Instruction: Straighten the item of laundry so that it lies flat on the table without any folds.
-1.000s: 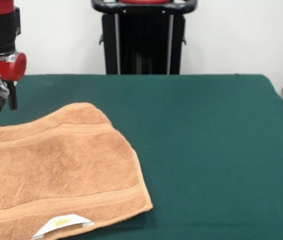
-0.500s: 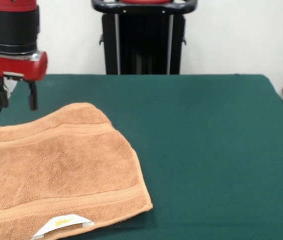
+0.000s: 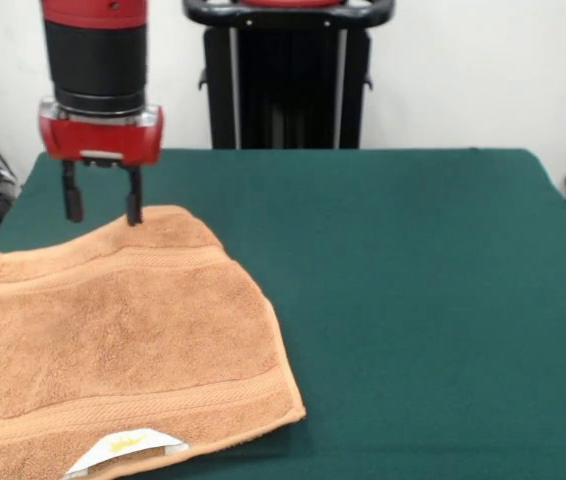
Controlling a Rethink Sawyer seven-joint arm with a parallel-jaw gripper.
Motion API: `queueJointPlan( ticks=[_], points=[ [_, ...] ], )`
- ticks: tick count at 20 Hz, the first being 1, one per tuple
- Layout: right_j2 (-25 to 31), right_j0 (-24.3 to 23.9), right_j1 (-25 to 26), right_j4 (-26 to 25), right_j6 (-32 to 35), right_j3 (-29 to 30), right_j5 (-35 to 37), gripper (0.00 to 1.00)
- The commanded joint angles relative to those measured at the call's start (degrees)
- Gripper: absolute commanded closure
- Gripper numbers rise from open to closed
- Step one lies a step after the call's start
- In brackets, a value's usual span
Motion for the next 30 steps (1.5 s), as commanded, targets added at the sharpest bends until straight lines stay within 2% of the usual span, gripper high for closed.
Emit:
queueJointPlan(
  ticks=[1,13,20,30],
  points=[
    [0.9,4.3,1.0,1.8,9.7,6.8,-4.3,0.0],
    [0.5,4.3,0.3,3.6,8.8,9.3,-5.3,0.0],
    [-0.2,4.7,-1.6,4.7,7.6,10.0,-1.6,0.0],
    [-3.9,8.1,1.5,3.6,9.0,7.5,-1.5,0.0]
  ],
)
